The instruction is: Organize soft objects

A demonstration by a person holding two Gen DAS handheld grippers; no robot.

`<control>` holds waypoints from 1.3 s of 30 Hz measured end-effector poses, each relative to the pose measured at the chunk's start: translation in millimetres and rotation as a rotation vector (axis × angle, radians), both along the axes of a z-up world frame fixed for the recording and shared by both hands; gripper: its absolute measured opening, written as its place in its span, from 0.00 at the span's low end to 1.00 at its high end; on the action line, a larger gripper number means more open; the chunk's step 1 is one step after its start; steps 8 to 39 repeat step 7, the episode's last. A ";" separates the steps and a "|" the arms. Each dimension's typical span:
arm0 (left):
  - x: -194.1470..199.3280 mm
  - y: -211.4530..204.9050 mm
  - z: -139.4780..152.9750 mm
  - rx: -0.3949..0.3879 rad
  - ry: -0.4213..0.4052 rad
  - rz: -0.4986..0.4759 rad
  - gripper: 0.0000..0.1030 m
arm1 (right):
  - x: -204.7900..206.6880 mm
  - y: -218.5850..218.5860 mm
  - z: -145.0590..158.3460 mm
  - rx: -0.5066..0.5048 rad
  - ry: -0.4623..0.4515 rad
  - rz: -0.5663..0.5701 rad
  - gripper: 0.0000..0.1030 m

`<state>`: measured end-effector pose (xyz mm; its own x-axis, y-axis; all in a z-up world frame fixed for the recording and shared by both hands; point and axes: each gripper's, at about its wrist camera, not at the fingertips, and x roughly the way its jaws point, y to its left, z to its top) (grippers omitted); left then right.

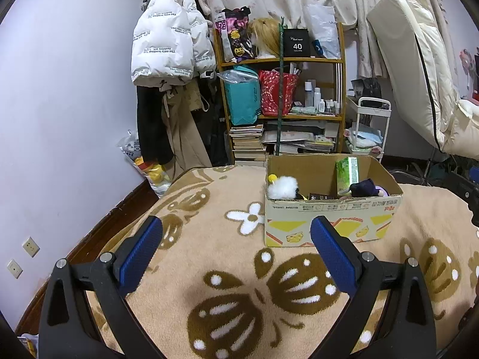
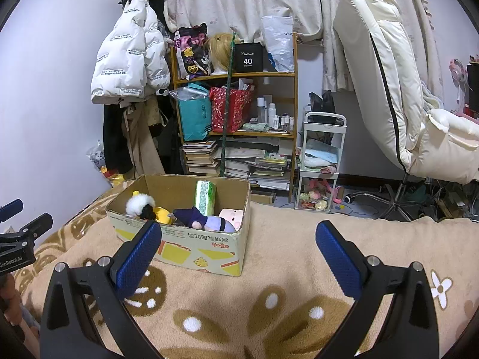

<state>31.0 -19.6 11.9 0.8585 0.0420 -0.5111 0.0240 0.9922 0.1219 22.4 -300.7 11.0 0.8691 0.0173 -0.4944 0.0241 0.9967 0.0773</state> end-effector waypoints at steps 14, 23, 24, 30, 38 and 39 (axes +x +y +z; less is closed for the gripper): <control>0.1 -0.5 0.1 0.002 0.000 0.002 0.95 | 0.1 -0.2 0.1 -0.001 -0.001 -0.001 1.00; 0.1 -0.5 0.1 0.002 0.000 0.002 0.95 | 0.1 -0.2 0.1 -0.001 -0.001 -0.001 1.00; 0.1 -0.5 0.1 0.002 0.000 0.002 0.95 | 0.1 -0.2 0.1 -0.001 -0.001 -0.001 1.00; 0.1 -0.5 0.1 0.002 0.000 0.002 0.95 | 0.1 -0.2 0.1 -0.001 -0.001 -0.001 1.00; 0.1 -0.5 0.1 0.002 0.000 0.002 0.95 | 0.1 -0.2 0.1 -0.001 -0.001 -0.001 1.00; 0.1 -0.5 0.1 0.002 0.000 0.002 0.95 | 0.1 -0.2 0.1 -0.001 -0.001 -0.001 1.00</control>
